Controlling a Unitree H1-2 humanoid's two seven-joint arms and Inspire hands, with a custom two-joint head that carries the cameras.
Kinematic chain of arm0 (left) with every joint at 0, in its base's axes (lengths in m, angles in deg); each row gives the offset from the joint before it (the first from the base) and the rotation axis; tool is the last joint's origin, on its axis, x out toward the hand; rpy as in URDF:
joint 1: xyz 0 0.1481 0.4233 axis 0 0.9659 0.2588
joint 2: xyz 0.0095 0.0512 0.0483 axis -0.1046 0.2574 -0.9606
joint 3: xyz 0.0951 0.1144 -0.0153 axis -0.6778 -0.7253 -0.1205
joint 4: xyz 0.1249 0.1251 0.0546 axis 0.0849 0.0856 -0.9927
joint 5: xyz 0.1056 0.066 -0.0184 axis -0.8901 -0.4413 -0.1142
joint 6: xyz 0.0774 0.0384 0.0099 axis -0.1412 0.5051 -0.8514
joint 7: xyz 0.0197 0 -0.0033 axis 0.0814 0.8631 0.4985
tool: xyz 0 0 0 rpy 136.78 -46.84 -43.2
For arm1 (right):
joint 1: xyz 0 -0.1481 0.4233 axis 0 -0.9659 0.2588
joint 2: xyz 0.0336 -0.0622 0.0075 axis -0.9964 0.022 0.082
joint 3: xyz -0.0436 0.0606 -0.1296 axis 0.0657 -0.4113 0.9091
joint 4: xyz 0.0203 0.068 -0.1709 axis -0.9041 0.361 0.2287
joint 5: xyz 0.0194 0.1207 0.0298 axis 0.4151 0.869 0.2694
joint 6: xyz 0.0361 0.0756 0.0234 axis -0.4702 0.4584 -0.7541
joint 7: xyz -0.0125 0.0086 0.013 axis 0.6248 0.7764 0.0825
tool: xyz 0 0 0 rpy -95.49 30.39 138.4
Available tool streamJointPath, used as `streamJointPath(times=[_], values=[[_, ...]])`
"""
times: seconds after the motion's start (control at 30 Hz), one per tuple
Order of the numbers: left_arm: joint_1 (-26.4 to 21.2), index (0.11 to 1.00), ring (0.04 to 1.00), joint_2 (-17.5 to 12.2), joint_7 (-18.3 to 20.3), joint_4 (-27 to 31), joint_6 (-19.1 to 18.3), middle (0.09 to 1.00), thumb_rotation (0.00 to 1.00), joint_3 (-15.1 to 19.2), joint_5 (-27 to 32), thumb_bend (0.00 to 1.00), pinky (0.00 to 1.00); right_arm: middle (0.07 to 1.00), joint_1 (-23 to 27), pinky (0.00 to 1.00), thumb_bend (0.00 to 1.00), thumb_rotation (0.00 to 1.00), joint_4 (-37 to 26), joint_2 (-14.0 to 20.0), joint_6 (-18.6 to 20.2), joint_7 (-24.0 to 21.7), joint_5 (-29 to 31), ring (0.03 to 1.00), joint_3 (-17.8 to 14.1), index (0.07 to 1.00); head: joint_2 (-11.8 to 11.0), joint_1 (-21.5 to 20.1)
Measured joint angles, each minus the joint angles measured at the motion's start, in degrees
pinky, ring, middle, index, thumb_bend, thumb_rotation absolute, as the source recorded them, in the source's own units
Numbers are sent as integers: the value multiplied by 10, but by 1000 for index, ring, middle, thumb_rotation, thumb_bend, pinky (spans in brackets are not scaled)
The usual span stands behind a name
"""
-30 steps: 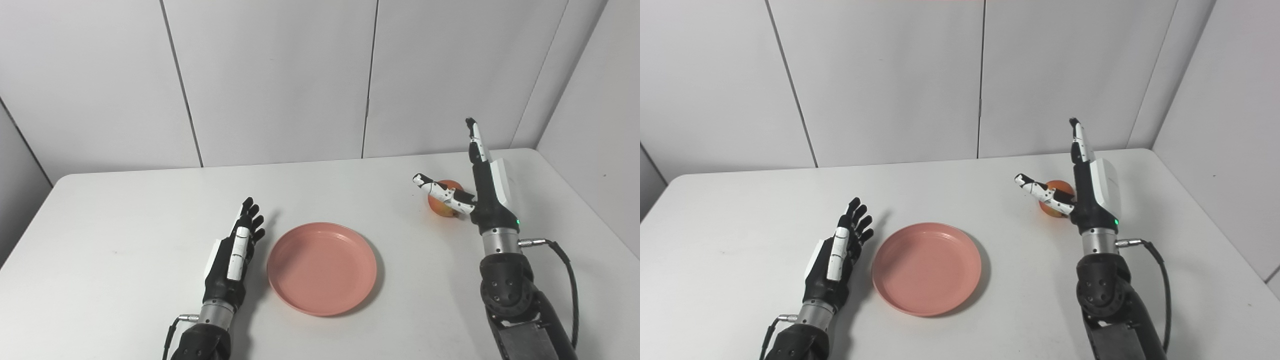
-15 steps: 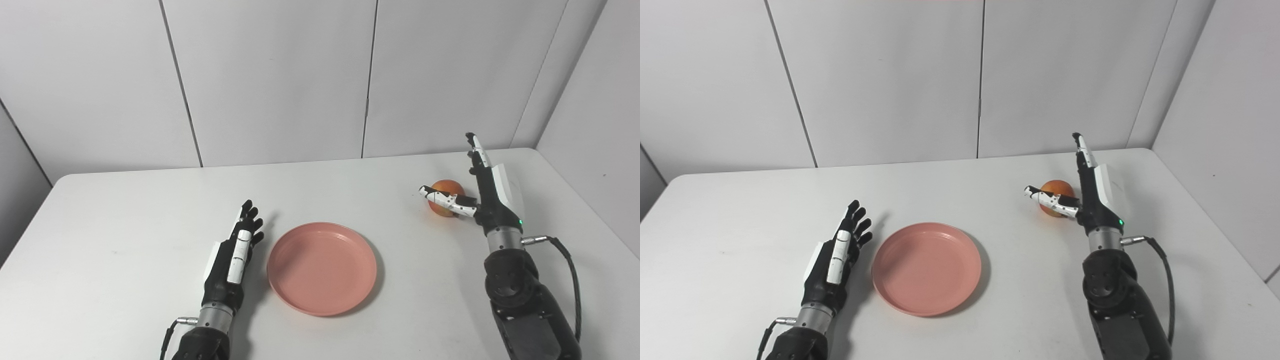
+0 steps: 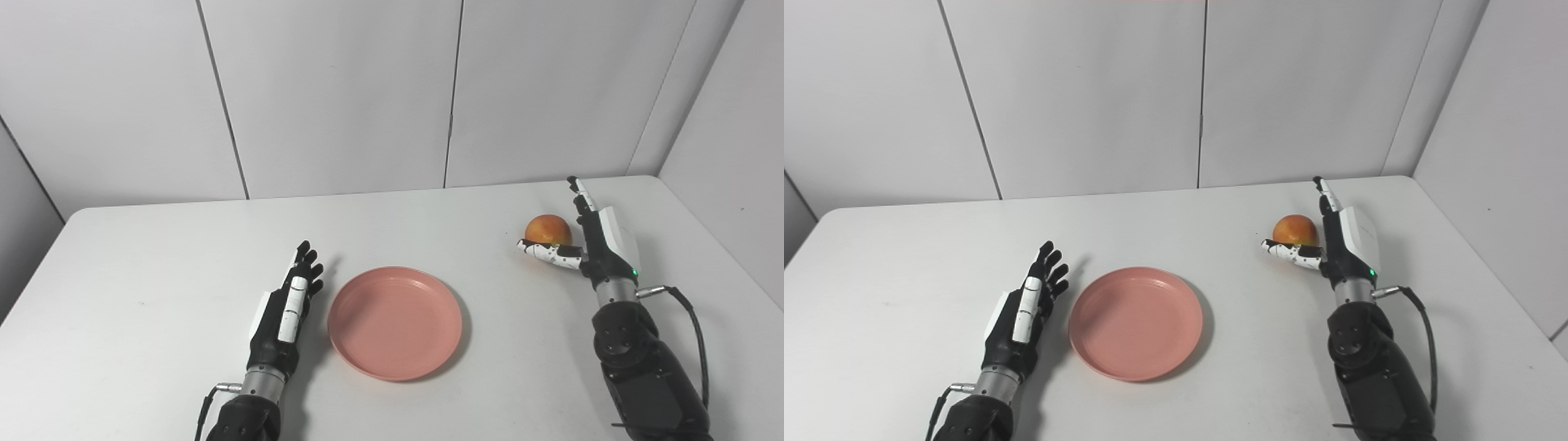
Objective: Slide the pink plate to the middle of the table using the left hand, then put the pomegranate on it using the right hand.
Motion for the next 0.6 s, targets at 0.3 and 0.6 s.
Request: streamJointPath(times=[0.3,0.6], values=[[1,996,979,0,4,0,0,1000,1000,3,1,648,958,898,16,768,853,284,33,0,3,0,-9,864,15,901,3,2],[5,995,980,0,6,15,-2,1000,1000,3,1,641,957,855,22,723,807,225,57,0,23,1,-18,817,29,865,6,2]])
